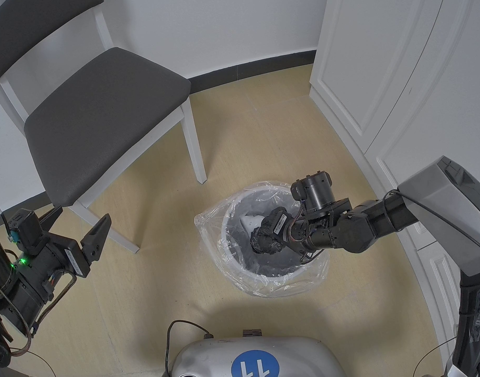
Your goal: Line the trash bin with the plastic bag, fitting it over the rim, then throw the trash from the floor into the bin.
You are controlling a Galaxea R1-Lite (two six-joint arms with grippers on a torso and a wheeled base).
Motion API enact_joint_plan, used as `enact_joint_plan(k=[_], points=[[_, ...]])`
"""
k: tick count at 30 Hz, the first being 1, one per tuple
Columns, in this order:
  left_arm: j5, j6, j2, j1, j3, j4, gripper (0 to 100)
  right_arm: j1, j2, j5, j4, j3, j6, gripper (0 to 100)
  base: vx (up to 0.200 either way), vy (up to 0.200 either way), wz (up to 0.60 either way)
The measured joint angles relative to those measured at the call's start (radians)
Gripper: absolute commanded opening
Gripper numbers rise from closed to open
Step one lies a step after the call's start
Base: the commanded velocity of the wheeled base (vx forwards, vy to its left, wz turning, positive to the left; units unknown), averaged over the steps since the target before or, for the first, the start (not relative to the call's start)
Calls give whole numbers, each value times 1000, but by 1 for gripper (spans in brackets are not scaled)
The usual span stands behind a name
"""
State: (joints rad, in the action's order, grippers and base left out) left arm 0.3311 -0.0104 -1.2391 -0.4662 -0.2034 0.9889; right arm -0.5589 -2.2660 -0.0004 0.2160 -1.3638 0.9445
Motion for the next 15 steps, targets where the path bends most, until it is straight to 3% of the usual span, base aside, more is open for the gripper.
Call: enact_joint_plan(k=[6,15], points=[[0,0,0,0,-1,0,100,-10,20,-3,-18,49,-29,0,0,0,0],[0,0,2,0,-2,0,100,-16,34,-5,-402,-64,-70,0,0,0,0]])
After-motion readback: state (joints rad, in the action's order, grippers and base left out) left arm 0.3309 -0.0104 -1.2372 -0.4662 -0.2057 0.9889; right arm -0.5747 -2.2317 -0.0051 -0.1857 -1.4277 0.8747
